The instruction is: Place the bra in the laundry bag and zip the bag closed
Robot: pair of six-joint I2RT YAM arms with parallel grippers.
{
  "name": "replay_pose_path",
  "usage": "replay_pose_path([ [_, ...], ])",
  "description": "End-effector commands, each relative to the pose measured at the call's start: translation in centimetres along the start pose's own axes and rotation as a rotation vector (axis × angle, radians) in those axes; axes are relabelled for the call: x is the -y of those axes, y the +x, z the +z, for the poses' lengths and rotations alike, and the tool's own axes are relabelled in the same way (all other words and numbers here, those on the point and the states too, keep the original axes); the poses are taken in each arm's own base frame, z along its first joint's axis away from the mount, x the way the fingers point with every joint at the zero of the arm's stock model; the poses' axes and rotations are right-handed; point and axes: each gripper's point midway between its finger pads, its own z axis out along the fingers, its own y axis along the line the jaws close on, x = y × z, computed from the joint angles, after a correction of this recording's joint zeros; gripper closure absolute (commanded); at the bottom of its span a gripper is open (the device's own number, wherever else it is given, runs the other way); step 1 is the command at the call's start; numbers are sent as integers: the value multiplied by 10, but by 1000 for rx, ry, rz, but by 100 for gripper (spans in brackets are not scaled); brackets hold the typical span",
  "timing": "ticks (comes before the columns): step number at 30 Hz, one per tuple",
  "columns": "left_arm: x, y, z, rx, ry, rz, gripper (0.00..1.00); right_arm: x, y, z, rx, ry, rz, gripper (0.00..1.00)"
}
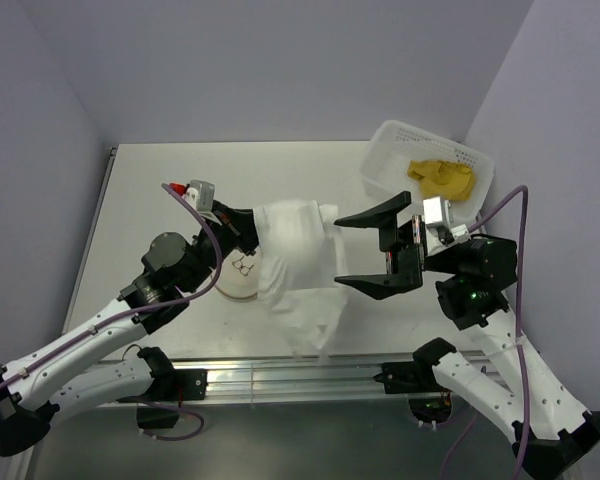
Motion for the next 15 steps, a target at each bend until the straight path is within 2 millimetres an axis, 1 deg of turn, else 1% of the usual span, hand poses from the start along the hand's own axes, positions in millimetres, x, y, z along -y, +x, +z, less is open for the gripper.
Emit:
replay_pose_path([
  [1, 17, -27, -3, 58, 39, -41, 100, 14, 18, -8, -53, 86, -13, 0],
  [3, 19, -30, -6, 73, 53, -46, 100, 17, 25, -9, -73, 96, 6, 0],
  [6, 27, -31, -9, 62, 89, -60, 100, 38, 30, -11, -85, 208, 39, 0],
  [7, 32, -29, -11, 47, 111, -71, 100, 58, 35, -13, -96, 297, 44, 0],
  [9, 31, -24, -12, 18, 107, -84, 100, 72, 38, -14, -127, 364, 88, 0],
  [10, 30, -21, -12, 4, 99, -100, 100, 80, 46, -14, -147, 384, 120, 0],
  [12, 27, -17, -13, -18, 81, -111, 100, 84, 53, -10, -172, 385, 168, 0],
  [13, 27, -16, -15, -25, 78, -122, 100, 88, 63, -8, -196, 382, 199, 0],
  [15, 29, -12, -18, -38, 93, -133, 100, 93, 70, -5, -213, 404, 224, 0],
])
